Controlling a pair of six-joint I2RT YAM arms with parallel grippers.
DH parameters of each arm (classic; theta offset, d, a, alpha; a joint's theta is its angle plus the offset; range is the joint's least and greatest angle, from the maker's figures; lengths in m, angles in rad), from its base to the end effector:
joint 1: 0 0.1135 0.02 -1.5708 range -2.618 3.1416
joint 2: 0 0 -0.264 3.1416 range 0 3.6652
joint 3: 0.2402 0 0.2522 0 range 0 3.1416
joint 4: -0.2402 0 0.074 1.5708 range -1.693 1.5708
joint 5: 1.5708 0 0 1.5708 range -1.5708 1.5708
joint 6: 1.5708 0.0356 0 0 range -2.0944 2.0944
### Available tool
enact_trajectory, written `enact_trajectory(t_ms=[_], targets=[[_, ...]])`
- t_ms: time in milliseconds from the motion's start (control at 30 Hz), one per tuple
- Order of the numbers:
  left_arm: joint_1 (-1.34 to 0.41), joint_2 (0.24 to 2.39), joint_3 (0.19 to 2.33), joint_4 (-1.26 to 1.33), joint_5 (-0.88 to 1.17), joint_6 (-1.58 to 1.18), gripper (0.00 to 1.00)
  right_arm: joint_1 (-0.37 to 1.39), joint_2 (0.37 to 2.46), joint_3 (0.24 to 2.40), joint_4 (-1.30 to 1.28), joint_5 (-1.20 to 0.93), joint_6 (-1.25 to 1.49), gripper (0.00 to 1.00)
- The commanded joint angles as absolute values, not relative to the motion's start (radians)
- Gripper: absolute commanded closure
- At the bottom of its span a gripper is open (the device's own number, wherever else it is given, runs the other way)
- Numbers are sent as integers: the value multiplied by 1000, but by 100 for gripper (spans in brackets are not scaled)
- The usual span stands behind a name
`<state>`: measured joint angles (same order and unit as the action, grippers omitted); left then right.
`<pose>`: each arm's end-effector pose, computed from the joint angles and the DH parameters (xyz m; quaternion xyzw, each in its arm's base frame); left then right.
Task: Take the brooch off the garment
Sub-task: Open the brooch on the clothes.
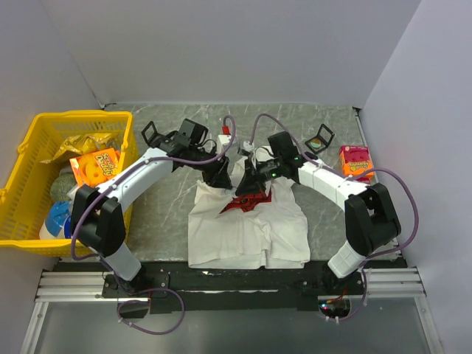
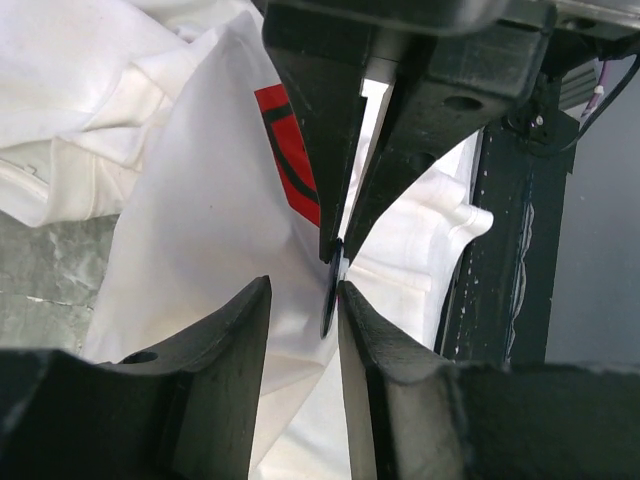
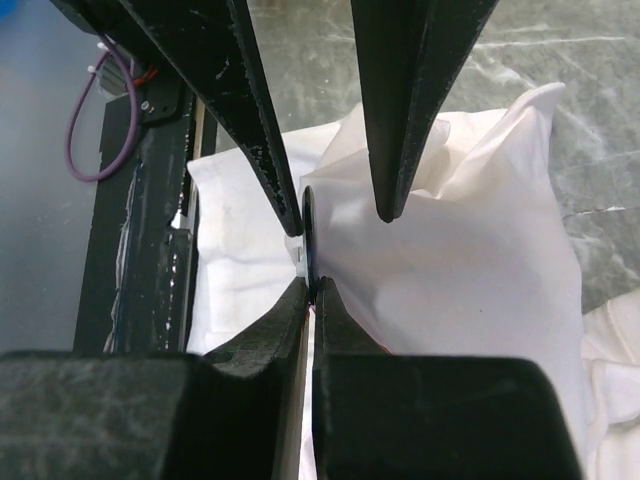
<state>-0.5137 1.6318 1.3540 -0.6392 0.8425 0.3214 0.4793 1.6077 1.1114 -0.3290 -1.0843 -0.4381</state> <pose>0.2896 -0.1939 0.2900 0.4705 0.7367 -0.4136 0.2545 0.2829 0.1825 0.2468 -0.5217 0.6321 0.4869 0.3020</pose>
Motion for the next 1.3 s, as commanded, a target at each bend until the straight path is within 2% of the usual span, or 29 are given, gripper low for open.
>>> enact_trajectory(t_ms=[0, 200, 433, 667, 767, 900, 1267], targets=[[-512, 1589, 1335, -580, 839, 304, 62, 482, 1575, 1101, -273, -1134, -413, 99], [-489, 1585, 1344, -592, 871, 310, 62, 456, 1568, 1083, -229, -1141, -361, 100], [-451, 1526, 1281, -534, 957, 289, 51, 419, 1568, 1068, -173, -1180, -299, 100], [-453, 1542, 1250, -468, 937, 238, 50, 419, 1560, 1066, -149, -1198, -270, 100], [-453, 1546, 1236, -436, 913, 219, 51, 417, 1554, 1063, -141, -1207, -256, 100], [-453, 1559, 1233, -433, 894, 222, 58, 411, 1546, 1058, -108, -1236, -224, 100], [-460, 1572, 1232, -433, 913, 229, 63, 403, 1543, 1049, -57, -1264, -160, 100]])
